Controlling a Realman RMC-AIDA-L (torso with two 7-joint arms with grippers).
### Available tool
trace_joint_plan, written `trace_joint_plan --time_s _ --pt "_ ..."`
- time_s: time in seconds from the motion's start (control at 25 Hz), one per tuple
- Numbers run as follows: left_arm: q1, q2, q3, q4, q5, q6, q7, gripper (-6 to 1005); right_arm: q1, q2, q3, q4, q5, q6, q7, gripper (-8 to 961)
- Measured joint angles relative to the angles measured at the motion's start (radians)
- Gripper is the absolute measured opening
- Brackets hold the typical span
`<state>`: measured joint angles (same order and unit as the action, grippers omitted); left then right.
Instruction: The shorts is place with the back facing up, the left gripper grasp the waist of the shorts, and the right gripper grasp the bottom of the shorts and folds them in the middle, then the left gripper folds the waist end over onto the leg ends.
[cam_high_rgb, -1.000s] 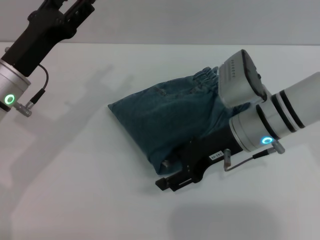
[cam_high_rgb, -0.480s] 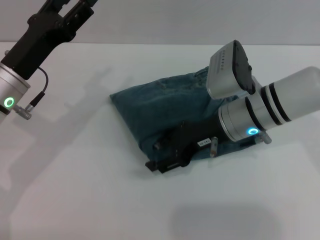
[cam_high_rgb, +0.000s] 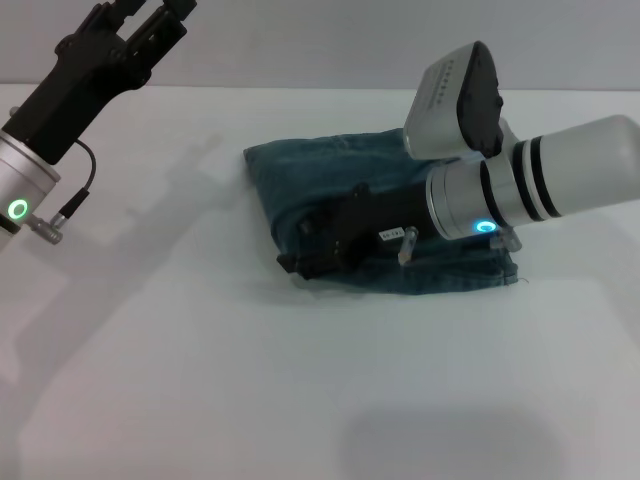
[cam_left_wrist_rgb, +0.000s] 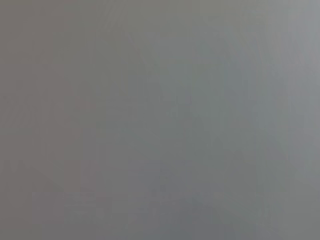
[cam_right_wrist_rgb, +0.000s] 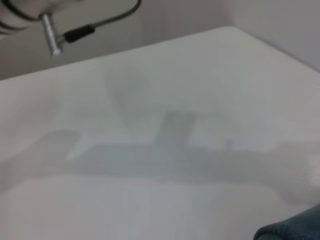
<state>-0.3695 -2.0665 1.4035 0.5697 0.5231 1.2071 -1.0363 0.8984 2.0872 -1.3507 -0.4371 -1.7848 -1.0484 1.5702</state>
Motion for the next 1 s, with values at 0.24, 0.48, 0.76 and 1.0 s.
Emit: trace_joint_plan --time_s 0.24,0.48,0.76,1.0 --pt "0.003 0.003 0.0 -0.006 0.0 0.0 -0.002 815 -0.006 -0.004 0.001 -0.003 0.019 0.021 -0.009 616" --pt "0.006 0.006 -0.013 -0.023 0.0 0.0 -0.002 814 -0.054 -0.016 0.044 -0.055 0.042 -0.228 0.011 616" --pt "0.037 0.008 -0.077 -0.028 0.0 0.001 0.012 814 -0.277 -0.015 0.135 -0.247 0.262 -0.484 -0.124 616" --pt "0.053 0.007 -0.171 -0.088 0.0 0.09 0.096 814 -0.445 -0.011 0.168 -0.132 0.721 -0.488 -0.487 616"
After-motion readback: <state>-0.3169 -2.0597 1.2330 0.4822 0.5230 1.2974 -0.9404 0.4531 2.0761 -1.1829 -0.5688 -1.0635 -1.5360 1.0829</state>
